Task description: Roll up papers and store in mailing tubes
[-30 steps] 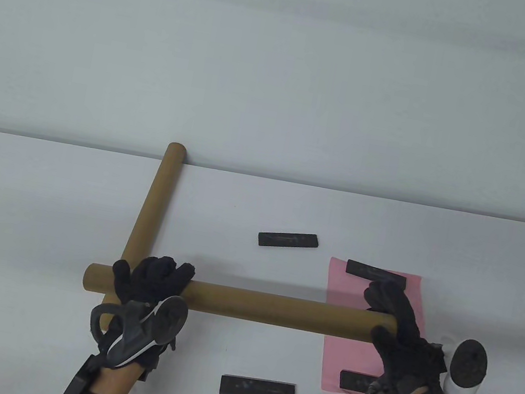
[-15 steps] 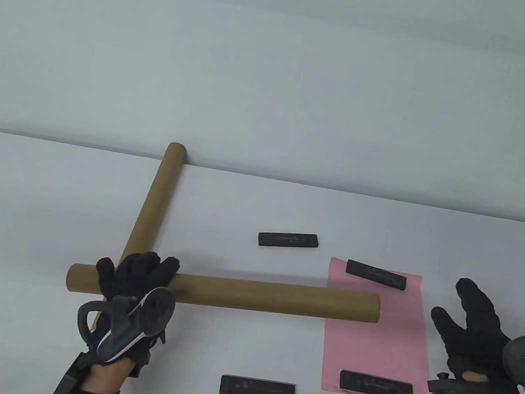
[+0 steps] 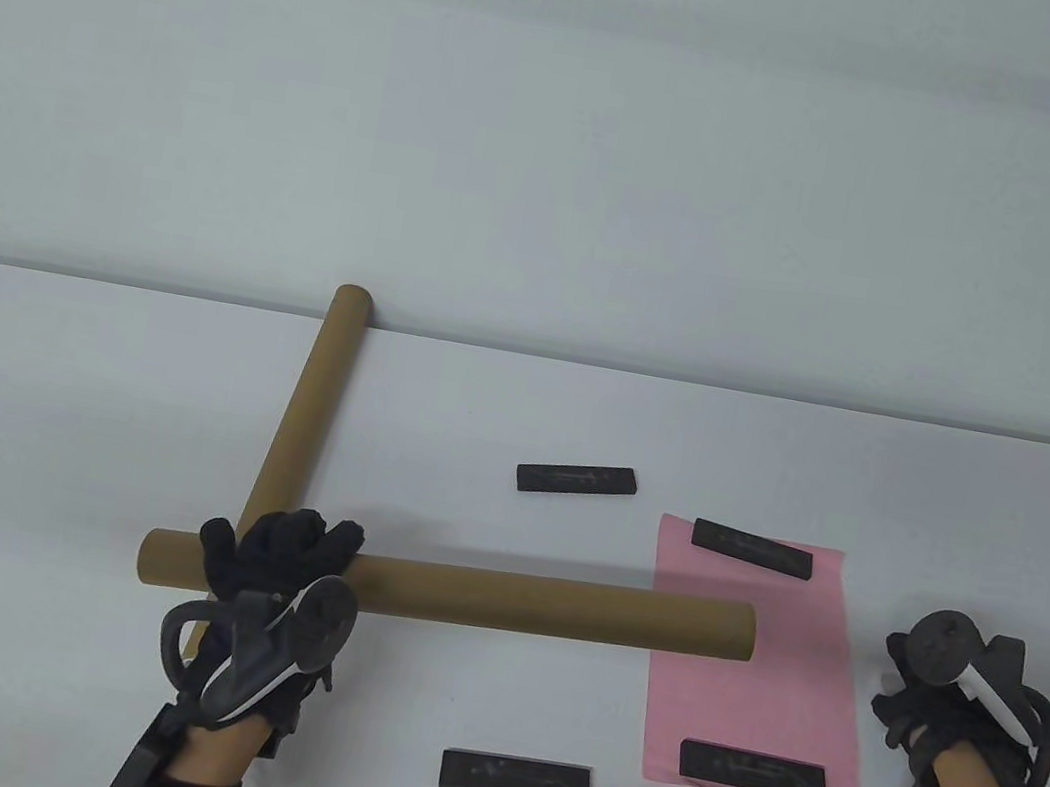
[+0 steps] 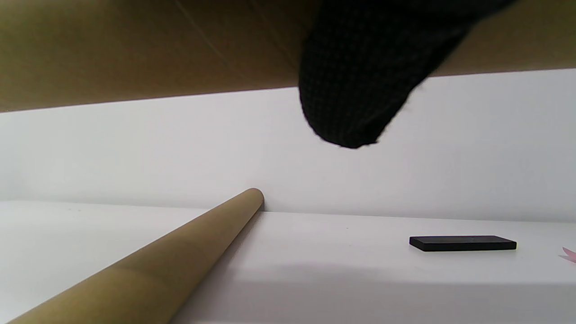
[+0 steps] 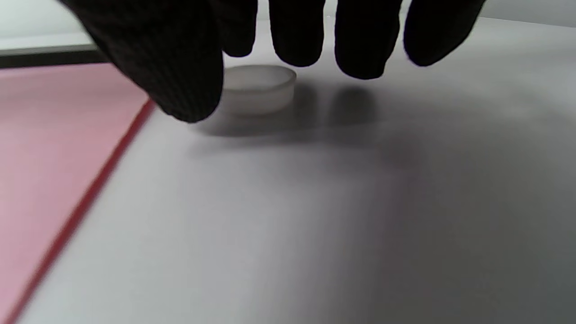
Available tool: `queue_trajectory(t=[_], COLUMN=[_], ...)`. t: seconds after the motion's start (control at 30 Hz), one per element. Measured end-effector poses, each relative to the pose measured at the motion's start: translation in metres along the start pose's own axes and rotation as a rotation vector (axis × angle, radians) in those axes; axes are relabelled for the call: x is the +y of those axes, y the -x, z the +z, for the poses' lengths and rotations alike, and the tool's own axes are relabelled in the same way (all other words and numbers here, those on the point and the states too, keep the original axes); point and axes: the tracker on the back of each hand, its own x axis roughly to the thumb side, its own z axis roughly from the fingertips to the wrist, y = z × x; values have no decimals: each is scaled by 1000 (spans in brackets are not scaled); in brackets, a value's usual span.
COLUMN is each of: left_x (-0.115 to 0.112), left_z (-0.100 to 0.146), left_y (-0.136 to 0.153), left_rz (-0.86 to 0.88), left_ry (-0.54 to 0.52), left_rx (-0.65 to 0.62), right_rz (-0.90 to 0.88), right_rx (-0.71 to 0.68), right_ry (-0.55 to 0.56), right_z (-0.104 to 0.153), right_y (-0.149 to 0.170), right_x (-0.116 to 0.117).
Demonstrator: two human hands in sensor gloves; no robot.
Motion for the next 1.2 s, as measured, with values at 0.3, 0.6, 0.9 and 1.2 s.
queue_trajectory(t=[0.3, 0.6, 0.9, 1.2], left_x=[-1, -2, -1, 0], left_z=[1, 0, 0, -2], left_y=[-4, -2, 3, 7], left_rz=[-14, 9, 26, 63], left_ry=[6, 14, 10, 12], left_rx=[-17, -11, -14, 0], right_rz=[122, -97, -928, -1063], right_rx=[4, -191, -799, -846], right_ry=[77, 478, 519, 440], right_z=[-1, 69, 146, 133], right_y=[-16, -57, -108, -98], right_x=[2, -74, -77, -63])
